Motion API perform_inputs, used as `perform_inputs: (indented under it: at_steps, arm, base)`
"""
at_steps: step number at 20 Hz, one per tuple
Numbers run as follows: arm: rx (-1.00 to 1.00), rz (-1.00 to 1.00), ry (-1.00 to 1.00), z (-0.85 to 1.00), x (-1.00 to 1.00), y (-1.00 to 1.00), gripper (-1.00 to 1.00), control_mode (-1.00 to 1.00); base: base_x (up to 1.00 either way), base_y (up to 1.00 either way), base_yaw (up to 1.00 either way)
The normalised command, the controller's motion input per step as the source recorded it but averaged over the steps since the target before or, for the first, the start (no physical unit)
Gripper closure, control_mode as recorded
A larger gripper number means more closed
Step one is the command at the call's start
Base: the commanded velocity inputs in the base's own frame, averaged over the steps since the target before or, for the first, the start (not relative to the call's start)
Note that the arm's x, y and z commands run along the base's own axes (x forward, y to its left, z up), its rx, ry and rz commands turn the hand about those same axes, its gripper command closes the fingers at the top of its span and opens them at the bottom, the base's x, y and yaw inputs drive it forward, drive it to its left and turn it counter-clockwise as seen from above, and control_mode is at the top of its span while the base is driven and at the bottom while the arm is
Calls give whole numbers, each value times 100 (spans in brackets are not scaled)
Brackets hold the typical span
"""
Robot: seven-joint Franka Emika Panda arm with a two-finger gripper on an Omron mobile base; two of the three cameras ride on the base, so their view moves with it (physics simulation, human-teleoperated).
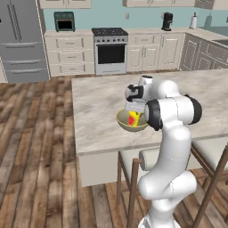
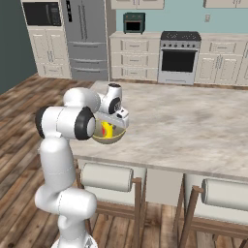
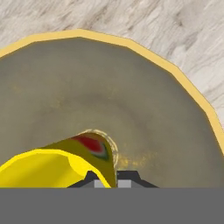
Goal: Place the cup inside the bowl on the dining table and move the bowl to any counter.
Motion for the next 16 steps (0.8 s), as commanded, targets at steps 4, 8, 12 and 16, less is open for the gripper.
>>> perform_inputs:
  at_steps: [4,8,12,16]
  arm:
    - [0,0,0,0,0,1,100,-100]
    - [0,0,0,0,0,1,-100,-100]
    - [0,0,0,0,0,1,-100,-100]
    - [0,0,0,0,0,0,-100,-100]
  base:
    - [0,0,0]
    - [0,0,0]
    - [0,0,0]
    - [0,0,0]
